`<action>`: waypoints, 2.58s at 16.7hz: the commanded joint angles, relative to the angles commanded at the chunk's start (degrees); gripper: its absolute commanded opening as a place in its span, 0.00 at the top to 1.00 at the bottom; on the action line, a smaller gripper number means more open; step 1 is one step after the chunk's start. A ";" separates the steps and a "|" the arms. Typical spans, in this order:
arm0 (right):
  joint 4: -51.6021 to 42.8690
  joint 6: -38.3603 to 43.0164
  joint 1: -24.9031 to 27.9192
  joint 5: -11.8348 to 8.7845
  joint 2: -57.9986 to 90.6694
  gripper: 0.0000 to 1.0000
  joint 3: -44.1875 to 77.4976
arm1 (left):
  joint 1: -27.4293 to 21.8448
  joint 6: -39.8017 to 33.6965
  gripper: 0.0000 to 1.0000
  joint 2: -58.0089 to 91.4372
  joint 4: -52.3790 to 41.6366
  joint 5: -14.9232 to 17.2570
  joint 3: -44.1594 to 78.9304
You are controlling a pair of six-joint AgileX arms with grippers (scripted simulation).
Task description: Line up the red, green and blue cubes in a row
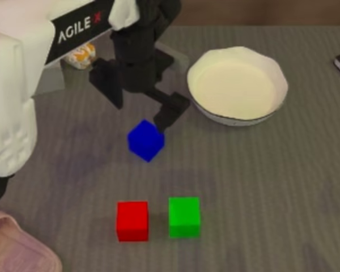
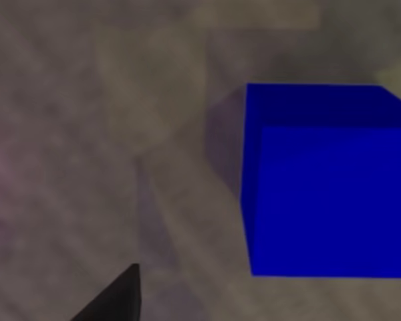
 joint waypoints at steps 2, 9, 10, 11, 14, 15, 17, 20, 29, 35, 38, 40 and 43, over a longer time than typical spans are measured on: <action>0.00 0.00 0.00 0.00 0.00 0.00 0.00 | 0.10 -0.05 0.00 0.27 0.94 0.02 -0.90; 0.00 0.00 0.00 0.00 0.00 0.00 0.00 | 0.34 0.17 0.00 4.31 15.82 0.08 -11.38; 0.00 0.00 0.00 0.00 0.00 0.00 0.00 | 0.35 0.19 0.00 4.68 16.78 0.08 -12.19; 0.00 0.00 0.00 0.00 0.00 0.00 0.00 | 0.36 0.20 0.00 4.83 17.14 0.08 -12.48; 0.00 0.00 0.00 0.00 0.00 0.00 0.00 | 0.36 0.20 0.00 4.83 17.14 0.08 -12.48; 0.00 0.00 0.00 0.00 0.00 0.00 0.00 | 0.36 0.20 0.08 4.83 17.14 0.08 -12.48; 0.00 0.00 0.00 0.00 0.00 0.00 0.00 | 0.36 0.20 0.23 4.83 17.14 0.08 -12.48; 0.00 0.00 0.00 0.00 0.00 0.00 0.00 | 0.36 0.20 0.45 4.83 17.14 0.08 -12.48; 0.00 0.00 0.00 0.00 0.00 0.00 0.00 | 0.36 0.20 1.00 4.83 17.14 0.08 -12.48; 0.00 0.00 0.00 0.00 0.00 0.00 0.00 | 0.36 0.20 1.00 4.83 17.14 0.08 -12.48; 0.00 0.00 0.00 0.00 0.00 0.00 0.00 | 0.30 0.10 1.00 3.28 15.78 0.28 -11.34; 0.00 0.00 0.00 0.00 0.00 0.00 0.00 | 0.46 0.14 1.00 2.56 12.73 0.30 -9.10; 0.00 0.00 0.00 0.00 0.00 0.00 0.00 | 0.89 0.13 1.00 1.07 6.90 0.28 -4.95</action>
